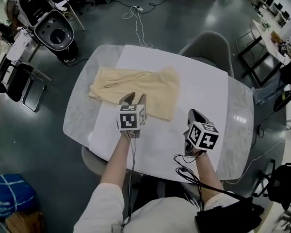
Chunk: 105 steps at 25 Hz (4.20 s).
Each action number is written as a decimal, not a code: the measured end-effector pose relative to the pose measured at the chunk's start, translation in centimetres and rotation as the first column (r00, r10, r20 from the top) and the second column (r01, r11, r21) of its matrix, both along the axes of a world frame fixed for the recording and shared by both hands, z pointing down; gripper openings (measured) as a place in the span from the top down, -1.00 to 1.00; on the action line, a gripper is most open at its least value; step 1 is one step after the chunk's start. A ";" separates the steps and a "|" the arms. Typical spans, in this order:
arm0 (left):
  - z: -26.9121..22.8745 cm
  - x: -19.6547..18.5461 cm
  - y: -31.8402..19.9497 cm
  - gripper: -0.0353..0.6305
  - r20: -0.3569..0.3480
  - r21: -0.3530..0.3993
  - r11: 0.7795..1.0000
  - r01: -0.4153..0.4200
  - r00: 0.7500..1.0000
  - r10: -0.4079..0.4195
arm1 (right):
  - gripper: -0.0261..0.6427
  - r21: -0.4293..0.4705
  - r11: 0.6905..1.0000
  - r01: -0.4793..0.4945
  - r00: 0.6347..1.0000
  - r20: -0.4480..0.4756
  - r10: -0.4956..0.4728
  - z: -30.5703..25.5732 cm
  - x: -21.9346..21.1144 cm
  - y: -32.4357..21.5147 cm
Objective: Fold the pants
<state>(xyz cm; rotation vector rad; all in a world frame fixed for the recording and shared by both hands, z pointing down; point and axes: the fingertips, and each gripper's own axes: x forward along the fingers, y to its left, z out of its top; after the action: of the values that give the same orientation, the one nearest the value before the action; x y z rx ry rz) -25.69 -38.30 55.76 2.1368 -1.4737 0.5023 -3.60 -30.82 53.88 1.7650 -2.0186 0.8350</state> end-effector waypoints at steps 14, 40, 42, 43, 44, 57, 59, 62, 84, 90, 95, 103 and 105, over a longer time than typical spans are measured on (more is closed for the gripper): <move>7.9 17.8 -0.9 0.38 0.243 -0.100 0.962 -0.253 0.932 0.270 | 0.94 -0.069 0.998 -0.006 0.998 0.061 0.010 5.6 8.2 0.0; 11.7 18.4 -2.5 0.81 0.161 -0.361 0.912 -0.195 0.950 0.267 | 0.94 -0.110 0.994 0.013 0.991 0.131 0.002 7.3 11.9 -1.3; 10.5 18.2 -2.5 0.81 0.141 -0.359 0.910 -0.207 0.952 0.272 | 0.94 -0.099 0.995 0.015 0.992 0.125 -0.002 6.6 11.4 -1.9; 9.9 17.9 -2.6 0.81 0.135 -0.355 0.911 -0.211 0.952 0.274 | 0.94 -0.093 0.995 0.018 0.993 0.120 -0.006 6.2 11.0 -2.1; 9.2 17.4 -2.7 0.81 0.128 -0.349 0.912 -0.214 0.954 0.273 | 0.94 -0.087 0.996 0.022 0.993 0.113 -0.012 5.7 10.6 -2.4; 1.7 5.3 -4.9 0.81 0.008 -0.249 0.954 -0.164 0.985 0.172 | 0.94 -0.001 0.993 0.117 0.993 0.014 -0.117 0.4 0.8 -7.4; 1.1 2.8 -5.4 0.81 -0.001 -0.243 0.956 -0.163 0.986 0.168 | 0.94 0.005 0.991 0.132 0.991 0.003 -0.132 0.0 -1.4 -7.9; 0.2 -0.6 -6.1 0.81 -0.025 -0.236 0.960 -0.152 0.988 0.150 | 0.94 0.004 0.990 0.140 0.990 0.002 -0.140 0.0 -4.3 -8.4; 2.7 -26.2 -9.4 0.56 0.051 -0.149 0.961 0.231 0.973 -0.226 | 0.94 -0.049 0.983 0.176 0.984 0.014 -0.175 5.2 -16.8 -9.8; 1.3 -25.8 -7.3 0.56 0.043 -0.084 0.964 0.251 0.968 -0.248 | 0.94 -0.027 0.979 0.201 0.980 -0.002 -0.201 4.1 -18.4 -9.3; -1.7 -24.8 -5.0 0.56 0.031 -0.006 0.966 0.258 0.966 -0.258 | 0.94 -0.008 0.979 0.204 0.979 0.000 -0.204 2.7 -18.1 -8.5; -7.4 -22.1 2.1 0.65 0.002 0.107 0.945 0.309 0.950 -0.311 | 0.94 0.038 0.973 0.229 0.973 0.013 -0.229 -0.7 -16.7 -5.3; -8.6 -21.1 4.3 0.70 -0.005 0.122 0.936 0.331 0.943 -0.333 | 0.94 0.051 0.969 0.242 0.970 0.014 -0.243 -1.9 -16.3 -4.0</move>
<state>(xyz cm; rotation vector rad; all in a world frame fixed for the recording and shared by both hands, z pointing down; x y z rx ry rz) -46.83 -33.98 47.16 1.9153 -1.8700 0.3117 -19.85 -34.86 51.93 1.4979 -2.2284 0.7343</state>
